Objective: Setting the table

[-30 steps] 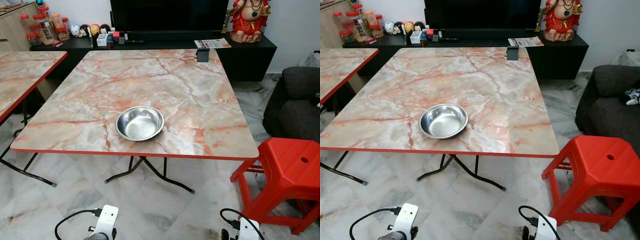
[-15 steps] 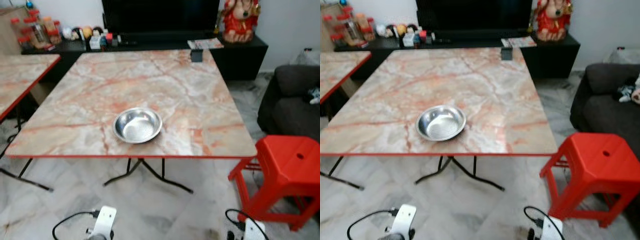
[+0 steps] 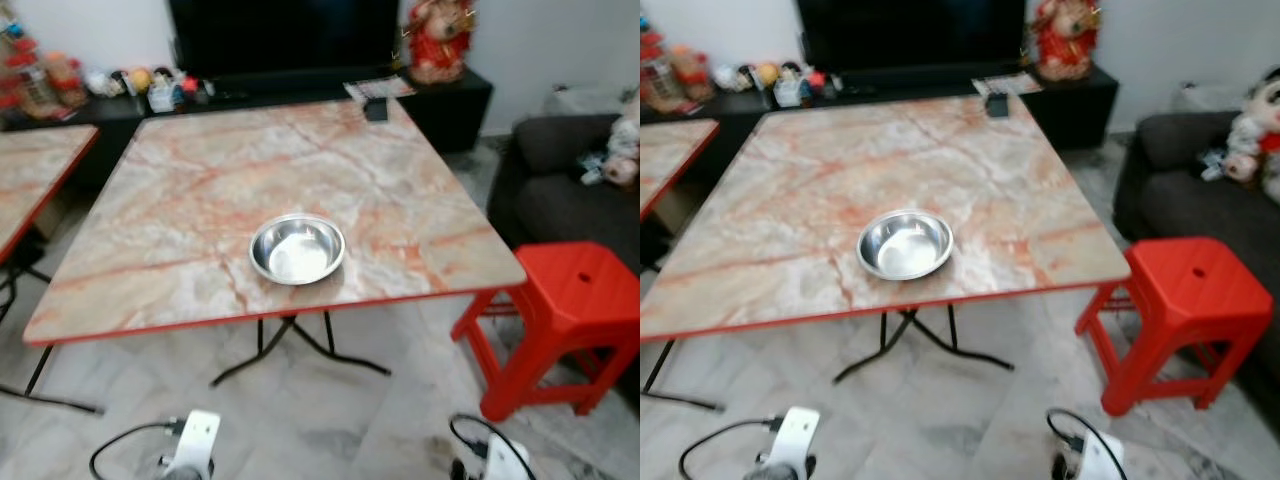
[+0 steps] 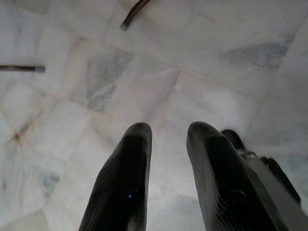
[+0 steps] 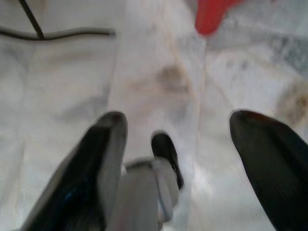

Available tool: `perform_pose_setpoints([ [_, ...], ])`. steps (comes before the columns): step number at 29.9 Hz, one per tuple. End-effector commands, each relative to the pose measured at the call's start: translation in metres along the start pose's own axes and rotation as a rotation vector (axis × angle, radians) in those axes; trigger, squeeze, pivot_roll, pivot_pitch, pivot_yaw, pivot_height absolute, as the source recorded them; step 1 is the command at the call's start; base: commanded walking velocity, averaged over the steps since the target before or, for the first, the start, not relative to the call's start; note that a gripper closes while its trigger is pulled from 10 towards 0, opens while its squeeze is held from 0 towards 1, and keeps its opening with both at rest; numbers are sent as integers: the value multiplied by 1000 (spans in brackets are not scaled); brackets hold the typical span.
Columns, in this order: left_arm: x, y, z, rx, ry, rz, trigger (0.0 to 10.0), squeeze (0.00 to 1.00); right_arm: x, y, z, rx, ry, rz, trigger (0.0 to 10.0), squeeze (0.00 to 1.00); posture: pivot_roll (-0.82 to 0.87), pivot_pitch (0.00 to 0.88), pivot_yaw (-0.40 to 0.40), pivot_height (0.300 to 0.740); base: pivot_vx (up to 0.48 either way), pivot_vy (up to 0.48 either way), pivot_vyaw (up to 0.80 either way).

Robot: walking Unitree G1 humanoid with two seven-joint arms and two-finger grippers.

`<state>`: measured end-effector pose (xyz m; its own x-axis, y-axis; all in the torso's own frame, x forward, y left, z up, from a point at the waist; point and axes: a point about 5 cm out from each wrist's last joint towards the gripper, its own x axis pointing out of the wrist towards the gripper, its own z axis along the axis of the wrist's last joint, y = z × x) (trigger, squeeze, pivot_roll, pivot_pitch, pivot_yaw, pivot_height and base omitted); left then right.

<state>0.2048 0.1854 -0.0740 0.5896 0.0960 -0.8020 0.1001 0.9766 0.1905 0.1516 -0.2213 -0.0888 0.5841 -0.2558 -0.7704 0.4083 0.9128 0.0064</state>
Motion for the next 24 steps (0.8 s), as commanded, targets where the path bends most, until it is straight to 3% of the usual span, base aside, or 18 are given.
perform_pose_setpoints([
  [1,-1,10,-11,-16,44,31,10000,0,0,11,1,24,-10,20,10000,0,-118,0,53,740,0,382,0],
  [24,-2,15,-13,-32,48,60,10000,0,0,18,1,11,-10,51,10000,0,-95,0,55,740,0,380,0],
])
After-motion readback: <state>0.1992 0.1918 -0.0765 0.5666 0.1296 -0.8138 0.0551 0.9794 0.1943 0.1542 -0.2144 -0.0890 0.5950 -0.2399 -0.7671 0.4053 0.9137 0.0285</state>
